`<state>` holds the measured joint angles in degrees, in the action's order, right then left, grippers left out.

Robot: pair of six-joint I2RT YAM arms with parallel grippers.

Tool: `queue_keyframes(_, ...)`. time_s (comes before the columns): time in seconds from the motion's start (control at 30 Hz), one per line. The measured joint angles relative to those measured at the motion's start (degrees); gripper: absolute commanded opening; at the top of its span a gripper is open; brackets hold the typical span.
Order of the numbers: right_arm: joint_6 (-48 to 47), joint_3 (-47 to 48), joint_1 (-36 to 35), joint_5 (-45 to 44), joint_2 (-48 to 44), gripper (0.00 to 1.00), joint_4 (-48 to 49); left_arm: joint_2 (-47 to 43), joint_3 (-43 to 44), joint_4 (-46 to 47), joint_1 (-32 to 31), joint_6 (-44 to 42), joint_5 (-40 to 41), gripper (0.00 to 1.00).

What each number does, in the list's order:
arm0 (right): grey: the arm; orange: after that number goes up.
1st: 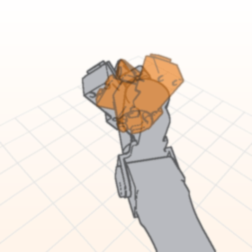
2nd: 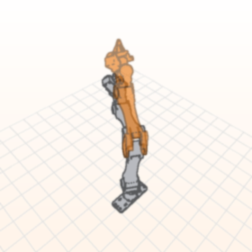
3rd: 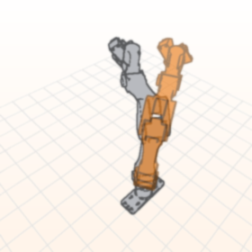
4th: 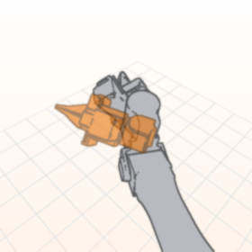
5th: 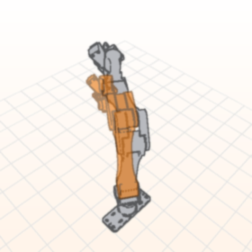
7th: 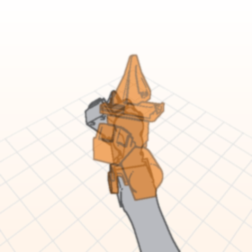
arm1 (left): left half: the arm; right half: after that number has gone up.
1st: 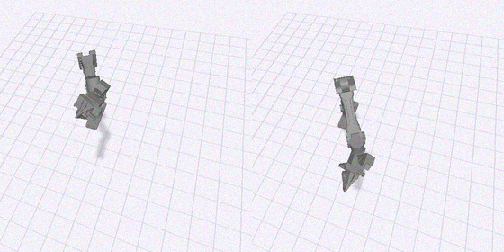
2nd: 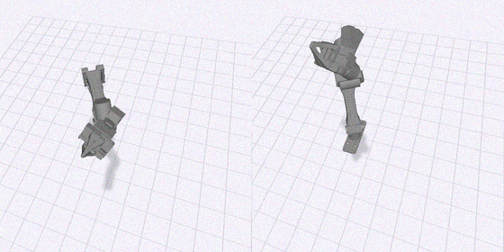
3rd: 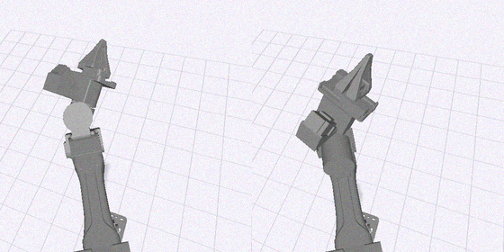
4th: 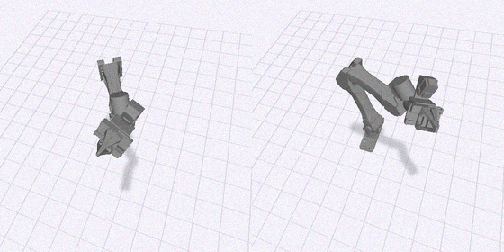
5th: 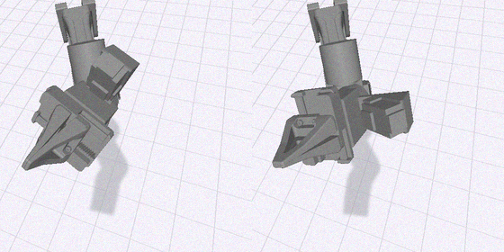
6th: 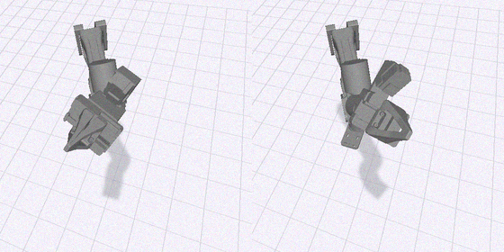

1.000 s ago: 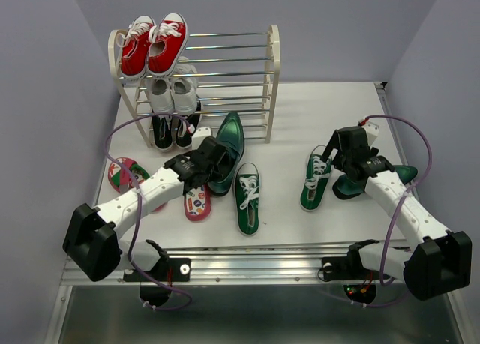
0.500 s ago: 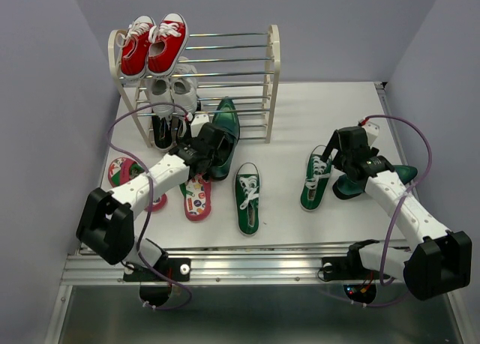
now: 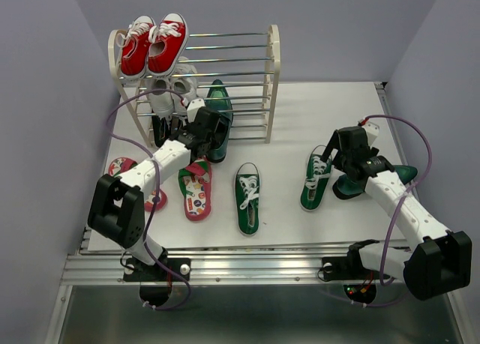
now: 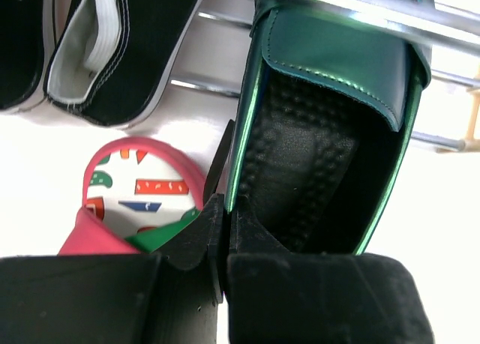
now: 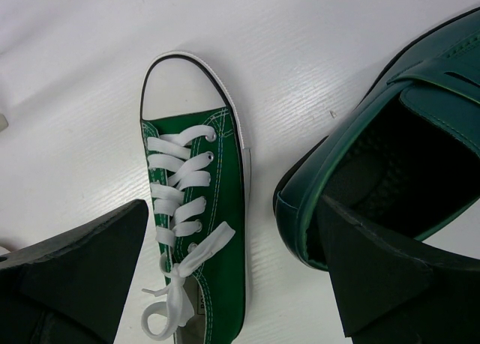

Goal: Place and organize the shoes onto the shoe shelf

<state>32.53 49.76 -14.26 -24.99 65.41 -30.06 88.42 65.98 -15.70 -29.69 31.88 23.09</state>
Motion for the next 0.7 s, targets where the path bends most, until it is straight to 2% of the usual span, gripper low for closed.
queue_keyframes(0.7, -0.1, 0.0, 0.0, 0.0, 0.0, 1.0, 0.0, 4.6, 3.2, 2.3, 3.2, -1.6, -2.2, 0.0)
